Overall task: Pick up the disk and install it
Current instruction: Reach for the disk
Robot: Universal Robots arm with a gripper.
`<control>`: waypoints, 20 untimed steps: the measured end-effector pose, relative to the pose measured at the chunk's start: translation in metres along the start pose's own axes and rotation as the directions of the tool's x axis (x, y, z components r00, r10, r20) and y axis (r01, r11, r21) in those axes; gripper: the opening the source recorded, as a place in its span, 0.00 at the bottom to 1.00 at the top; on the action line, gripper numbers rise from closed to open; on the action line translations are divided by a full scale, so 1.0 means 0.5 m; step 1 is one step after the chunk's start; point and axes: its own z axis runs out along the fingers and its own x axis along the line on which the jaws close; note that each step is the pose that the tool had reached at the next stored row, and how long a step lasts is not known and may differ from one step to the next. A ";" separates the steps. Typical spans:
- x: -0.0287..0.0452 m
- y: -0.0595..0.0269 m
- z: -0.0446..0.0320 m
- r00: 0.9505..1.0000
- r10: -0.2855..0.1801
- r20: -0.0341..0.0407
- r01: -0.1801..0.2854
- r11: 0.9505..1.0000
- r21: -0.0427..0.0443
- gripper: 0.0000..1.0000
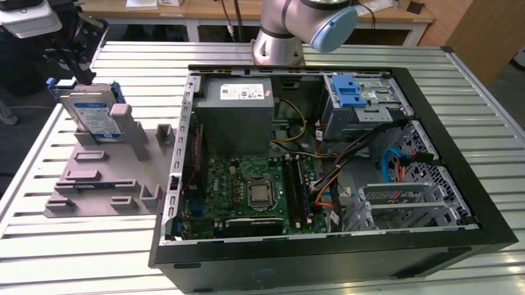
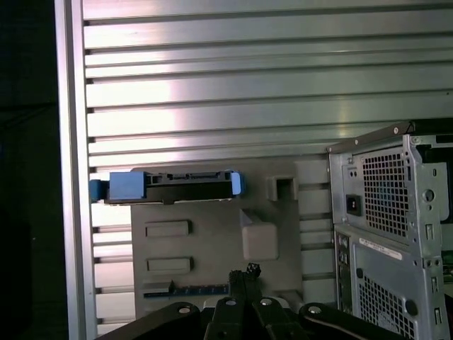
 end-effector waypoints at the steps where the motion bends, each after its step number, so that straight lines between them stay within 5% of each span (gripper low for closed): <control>1: 0.001 0.000 0.000 1.000 0.000 0.000 0.000 1.000 0.000 0.11; 20: 0.024 -0.002 0.000 1.000 0.000 -0.001 0.000 1.000 0.000 0.11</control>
